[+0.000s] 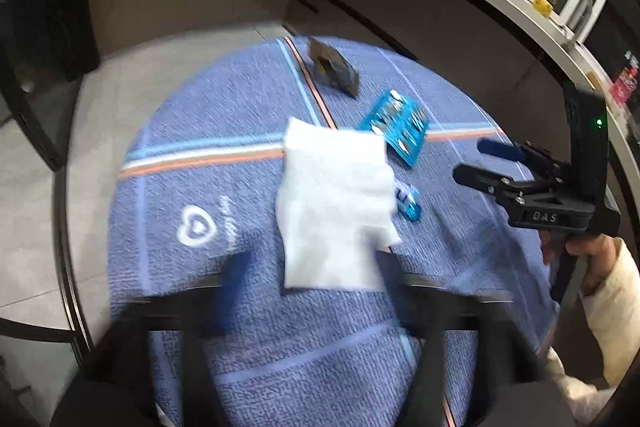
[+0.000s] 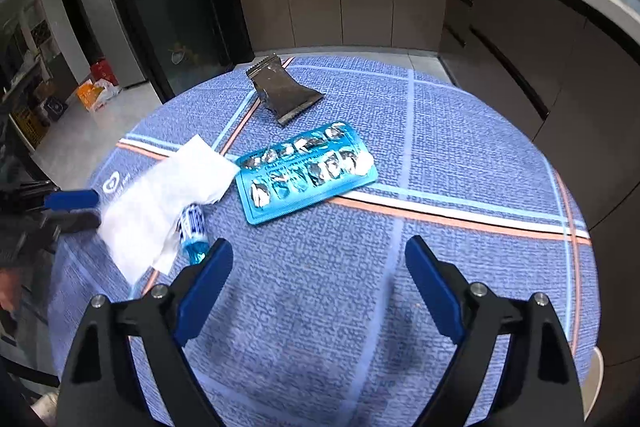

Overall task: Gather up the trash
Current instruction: 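Grasp the white tissue with the left gripper while the right gripper grasps the blue-white tube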

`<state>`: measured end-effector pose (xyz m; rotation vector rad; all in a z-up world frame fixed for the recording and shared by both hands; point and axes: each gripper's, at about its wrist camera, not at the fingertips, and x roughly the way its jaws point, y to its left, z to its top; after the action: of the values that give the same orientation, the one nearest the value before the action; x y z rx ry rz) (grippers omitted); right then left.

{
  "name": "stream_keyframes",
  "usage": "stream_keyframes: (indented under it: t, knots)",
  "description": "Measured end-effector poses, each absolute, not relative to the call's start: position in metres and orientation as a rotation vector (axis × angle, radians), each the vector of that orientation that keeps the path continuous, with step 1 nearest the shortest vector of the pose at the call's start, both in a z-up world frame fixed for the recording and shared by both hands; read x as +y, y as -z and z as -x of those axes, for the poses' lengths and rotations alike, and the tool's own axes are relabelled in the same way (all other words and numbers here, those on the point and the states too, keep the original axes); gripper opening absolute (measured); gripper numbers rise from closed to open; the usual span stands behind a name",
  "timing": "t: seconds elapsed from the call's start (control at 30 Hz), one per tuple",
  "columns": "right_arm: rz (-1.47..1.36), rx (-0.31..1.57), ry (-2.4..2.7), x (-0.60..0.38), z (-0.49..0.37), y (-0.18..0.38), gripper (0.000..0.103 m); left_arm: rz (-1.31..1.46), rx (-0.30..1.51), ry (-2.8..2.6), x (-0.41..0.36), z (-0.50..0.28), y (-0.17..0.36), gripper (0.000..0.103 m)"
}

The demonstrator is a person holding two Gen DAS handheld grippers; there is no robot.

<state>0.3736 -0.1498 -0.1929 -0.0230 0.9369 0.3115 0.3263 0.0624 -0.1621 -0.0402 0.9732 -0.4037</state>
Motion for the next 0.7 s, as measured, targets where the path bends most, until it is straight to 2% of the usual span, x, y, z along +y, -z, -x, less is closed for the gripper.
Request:
stream_keyframes:
  t: [0.1, 0.17, 0.23, 0.27, 0.33, 0.37, 0.43, 0.7]
  knots:
    - [-0.001, 0.937, -0.322, -0.145, -0.376, 0.192, 0.088, 0.014, 0.932, 0.417, 0.057, -0.327, 0.155, 0.072]
    - [0.007, 0.941, -0.336, -0.137, -0.376, 0.192, 0.081, 0.001, 0.928, 0.424, 0.052, -0.330, 0.155, 0.072]
    - [0.012, 0.952, -0.374, -0.128, -0.373, 0.192, 0.068, -0.019, 0.942, 0.446, 0.043, -0.335, 0.159, 0.070]
    - [0.026, 0.958, -0.404, -0.120, -0.370, 0.193, 0.064, -0.025, 0.950, 0.453, 0.040, -0.338, 0.162, 0.066]
    - [0.059, 0.971, -0.453, -0.105, -0.366, 0.196, 0.046, -0.027, 0.981, 0.475, 0.036, -0.344, 0.169, 0.059]
    - [0.069, 0.975, -0.464, -0.101, -0.364, 0.198, 0.042, -0.025, 0.990, 0.478, 0.035, -0.346, 0.172, 0.059]
    - [0.080, 0.985, -0.485, -0.092, -0.363, 0.202, 0.029, -0.018, 1.001, 0.476, 0.034, -0.351, 0.177, 0.059]
    - [0.070, 0.973, -0.550, -0.075, -0.355, 0.202, 0.027, 0.001, 1.016, 0.457, 0.042, -0.360, 0.181, 0.060]
